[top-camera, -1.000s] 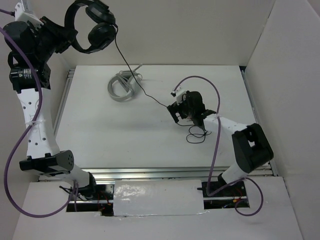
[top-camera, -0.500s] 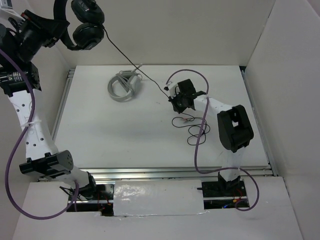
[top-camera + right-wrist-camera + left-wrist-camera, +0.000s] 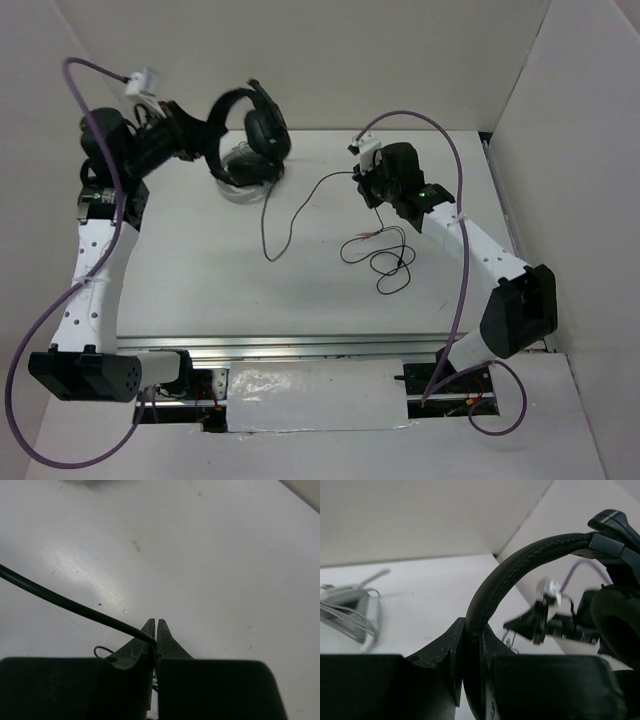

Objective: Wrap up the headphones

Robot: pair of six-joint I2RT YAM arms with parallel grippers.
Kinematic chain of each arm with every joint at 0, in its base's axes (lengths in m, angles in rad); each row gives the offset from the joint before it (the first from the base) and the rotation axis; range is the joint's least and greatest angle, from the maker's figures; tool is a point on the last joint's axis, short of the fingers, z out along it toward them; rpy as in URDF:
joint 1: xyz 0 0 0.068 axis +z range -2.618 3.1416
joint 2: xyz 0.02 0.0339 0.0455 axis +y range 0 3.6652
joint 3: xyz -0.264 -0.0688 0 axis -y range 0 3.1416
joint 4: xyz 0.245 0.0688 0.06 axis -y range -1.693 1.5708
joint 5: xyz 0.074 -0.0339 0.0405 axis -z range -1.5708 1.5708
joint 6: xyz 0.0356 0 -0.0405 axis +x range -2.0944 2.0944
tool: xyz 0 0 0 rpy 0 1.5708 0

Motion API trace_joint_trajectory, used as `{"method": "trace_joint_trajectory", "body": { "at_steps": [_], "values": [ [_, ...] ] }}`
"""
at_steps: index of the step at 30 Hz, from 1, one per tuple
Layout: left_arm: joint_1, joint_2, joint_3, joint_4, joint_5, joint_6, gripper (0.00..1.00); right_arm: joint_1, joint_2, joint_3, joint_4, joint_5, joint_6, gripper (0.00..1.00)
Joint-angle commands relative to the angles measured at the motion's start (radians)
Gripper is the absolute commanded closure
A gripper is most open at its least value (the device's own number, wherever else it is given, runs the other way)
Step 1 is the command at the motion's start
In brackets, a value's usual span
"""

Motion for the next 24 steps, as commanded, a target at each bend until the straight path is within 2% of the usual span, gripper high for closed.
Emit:
{"method": "trace_joint_trajectory", "body": {
  "at_steps": [1,2,5,8,10,13,14,18,24],
  "values": [
    [-0.142,-0.065,-0.100,0.037,-0.074,0.192,1.00,-0.006,0.040,0.116,-0.091,0.104,0.006,1.00],
    [-0.212,-0.079,-0.135,0.031,-0.159,0.250,1.00,-0.006,0.061,0.147,-0.115,0.121,0.006,1.00],
    [-0.327,-0.117,-0.275,0.040,-0.295,0.313,1.00,-0.010,0.092,0.259,-0.175,0.205,0.029,1.00],
    [-0.425,-0.101,-0.424,0.090,-0.332,0.381,1.00,-0.001,0.127,0.389,-0.238,0.244,0.040,1.00],
    [-0.478,-0.062,-0.447,0.067,-0.384,0.403,1.00,0.014,0.134,0.429,-0.284,0.264,0.034,1.00],
    [-0.573,0.030,-0.458,0.025,-0.577,0.404,1.00,0.043,0.131,0.475,-0.319,0.346,0.050,1.00],
    [-0.581,0.072,-0.453,0.018,-0.626,0.398,1.00,0.050,0.129,0.500,-0.329,0.363,0.058,1.00],
    [-0.587,0.172,-0.426,0.012,-0.666,0.360,1.00,0.089,0.129,0.578,-0.411,0.419,0.089,1.00],
    [-0.579,0.321,-0.317,-0.081,-0.795,0.268,1.00,0.188,0.106,0.647,-0.473,0.543,0.117,1.00]
  ]
}}
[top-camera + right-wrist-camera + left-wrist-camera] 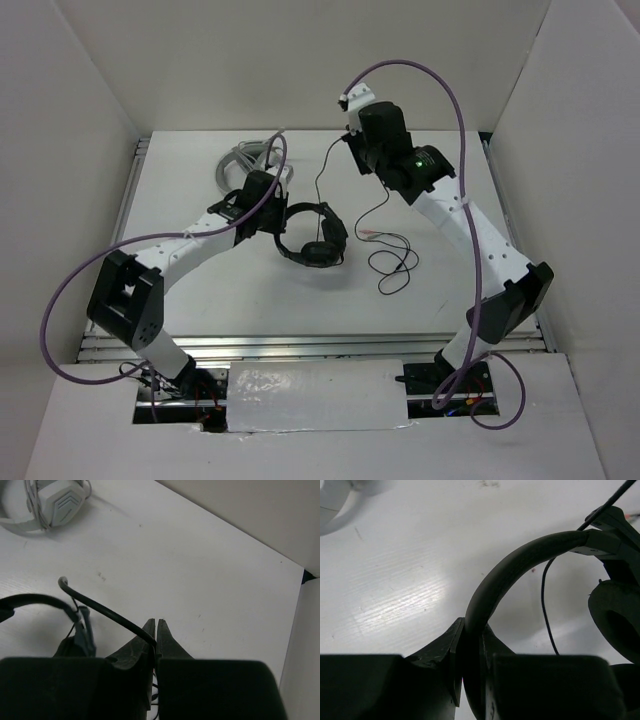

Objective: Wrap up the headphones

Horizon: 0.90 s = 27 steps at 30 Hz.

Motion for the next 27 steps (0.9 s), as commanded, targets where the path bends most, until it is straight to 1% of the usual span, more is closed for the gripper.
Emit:
{"method": "trace_joint_trajectory", "body": {
  "at_steps": [1,3,4,6,7,9,11,13,14,17,18,19,20,21,22,23,26,27],
  "values": [
    [0.010,0.045,0.094,0.018,-0.114,-0.086,1.00,0.052,-0.038,0.071,-0.066,0.095,0.032,1.00],
    [0.016,0.071,0.110,0.010,-0.132,-0.106,1.00,0.104,-0.049,0.067,-0.070,0.098,0.024,1.00],
    [0.024,0.102,0.142,-0.001,-0.163,-0.146,1.00,0.123,-0.058,0.068,-0.075,0.096,0.023,1.00],
    [0.033,0.133,0.180,-0.046,-0.200,-0.180,1.00,0.181,-0.068,0.062,-0.084,0.110,0.015,1.00],
    [0.036,0.160,0.218,-0.059,-0.253,-0.191,1.00,0.199,-0.072,0.050,-0.087,0.115,0.010,1.00],
    [0.041,0.183,0.249,-0.087,-0.275,-0.189,1.00,0.261,-0.101,0.026,-0.069,0.139,-0.011,1.00],
    [0.050,0.203,0.280,-0.087,-0.260,-0.185,1.00,0.319,-0.135,-0.014,-0.049,0.133,-0.019,1.00],
    [0.068,0.214,0.295,-0.076,-0.258,-0.218,1.00,0.351,-0.150,-0.042,-0.043,0.107,-0.013,1.00],
    [0.076,0.219,0.305,-0.086,-0.267,-0.240,1.00,0.388,-0.163,-0.051,-0.037,0.101,-0.011,1.00],
    [0.090,0.235,0.334,-0.091,-0.274,-0.264,1.00,0.442,-0.170,-0.076,-0.024,0.075,-0.011,1.00],
    [0.102,0.243,0.347,-0.096,-0.269,-0.299,1.00,0.472,-0.169,-0.080,-0.015,0.072,-0.008,1.00],
    [0.108,0.245,0.354,-0.105,-0.266,-0.321,1.00,0.486,-0.167,-0.088,0.011,0.053,0.012,1.00],
    [0.122,0.248,0.360,-0.114,-0.277,-0.382,1.00,0.497,-0.167,-0.096,0.025,0.031,0.021,0.99],
    [0.131,0.252,0.371,-0.119,-0.263,-0.396,1.00,0.505,-0.157,-0.112,0.045,-0.002,0.032,0.99],
    [0.142,0.252,0.375,-0.122,-0.251,-0.425,1.00,0.522,-0.148,-0.119,0.069,-0.082,0.050,0.99],
    [0.157,0.254,0.380,-0.119,-0.217,-0.463,1.00,0.528,-0.138,-0.128,0.082,-0.126,0.056,0.99],
    [0.180,0.256,0.400,-0.114,-0.180,-0.516,1.00,0.560,-0.094,-0.157,0.131,-0.187,0.075,1.00],
    [0.185,0.262,0.433,-0.131,-0.194,-0.530,1.00,0.574,-0.089,-0.183,0.137,-0.194,0.076,1.00]
  ]
}}
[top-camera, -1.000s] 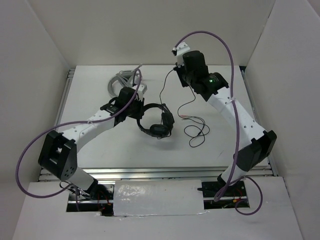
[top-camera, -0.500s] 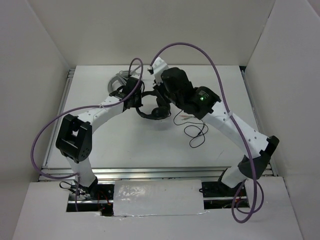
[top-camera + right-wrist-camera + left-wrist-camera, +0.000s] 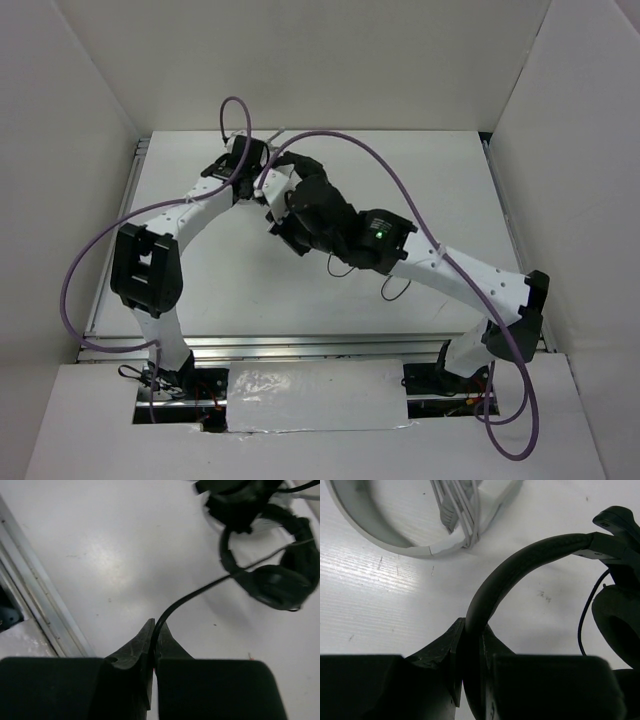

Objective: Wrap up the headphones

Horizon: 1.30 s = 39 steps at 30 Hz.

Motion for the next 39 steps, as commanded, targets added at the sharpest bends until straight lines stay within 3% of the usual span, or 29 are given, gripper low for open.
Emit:
{"method": "trace_joint_trajectory", "body": {
  "at_steps": [1,6,10,16,19,23,27,31,35,39],
  "values": [
    [0.025,0.016,0.101,-0.002,0.007,-0.133,1.00,0.048,0.016,-0.056,0.132,-0.118,0.037,1.00],
    [0.083,0.044,0.240,-0.080,0.034,-0.172,1.00,0.085,-0.029,-0.229,0.207,-0.276,0.116,1.00],
    [0.134,0.013,0.282,-0.091,0.082,-0.146,1.00,0.064,-0.117,-0.413,0.327,-0.255,0.203,1.00],
    [0.206,-0.177,0.114,0.059,0.286,-0.103,1.00,-0.099,-0.197,-0.719,0.566,-0.285,0.304,1.00],
    [0.223,-0.283,0.055,0.121,0.339,-0.107,1.00,-0.174,-0.188,-0.786,0.718,-0.342,0.304,1.00],
    [0.231,-0.394,-0.015,0.194,0.512,-0.077,1.00,-0.245,-0.130,-0.843,0.870,-0.391,0.329,1.00],
    [0.228,-0.474,-0.051,0.213,0.635,-0.011,1.00,-0.335,-0.089,-0.867,1.002,-0.397,0.373,1.00],
    [0.194,-0.566,-0.117,0.234,0.718,0.075,1.00,-0.439,-0.024,-0.809,0.979,-0.425,0.351,1.00],
    [0.111,-0.674,-0.207,0.211,0.671,0.194,1.00,-0.551,0.031,-0.697,0.959,-0.417,0.298,1.00],
    [0.042,-0.744,-0.319,0.202,0.641,0.308,1.00,-0.640,0.086,-0.526,0.818,-0.486,0.239,0.99]
  ]
}}
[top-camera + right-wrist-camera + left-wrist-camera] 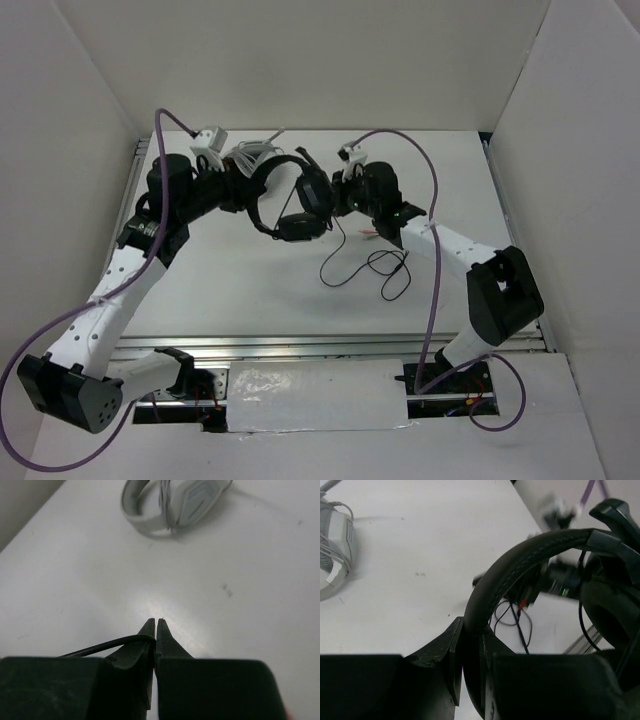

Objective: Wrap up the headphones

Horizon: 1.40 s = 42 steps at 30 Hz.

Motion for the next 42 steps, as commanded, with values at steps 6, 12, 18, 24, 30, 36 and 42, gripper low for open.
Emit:
{"method": "trace_joint_trajectory", "body": {
  "at_steps": [6,12,18,24,30,36,42],
  "values": [
    [-0.155,-0.083,-0.168,0.014,-0.195,0.219,1.00,-0.085,0.022,0.340,-0.287,0.024,-0.160,0.95],
    [-0.235,0.042,-0.159,0.003,-0.467,0.325,1.00,-0.043,-0.044,0.412,-0.477,0.096,-0.291,0.86],
    [-0.263,0.064,-0.164,0.040,-0.544,0.403,1.00,-0.012,-0.018,0.524,-0.681,0.108,-0.364,0.87],
    [-0.304,0.108,-0.099,-0.026,-0.791,0.447,1.00,-0.025,0.057,0.628,-0.788,-0.042,-0.374,0.98],
    [-0.309,0.219,-0.018,-0.095,-1.000,0.311,1.00,0.044,0.125,0.825,-1.031,-0.122,-0.317,0.93],
    [-0.313,0.357,0.138,-0.225,-1.189,0.063,1.00,0.107,0.134,0.848,-1.002,-0.203,-0.179,0.87],
    [-0.312,0.423,0.209,-0.272,-1.178,-0.140,1.00,0.124,0.125,0.787,-0.854,-0.297,-0.053,0.79]
  ]
}}
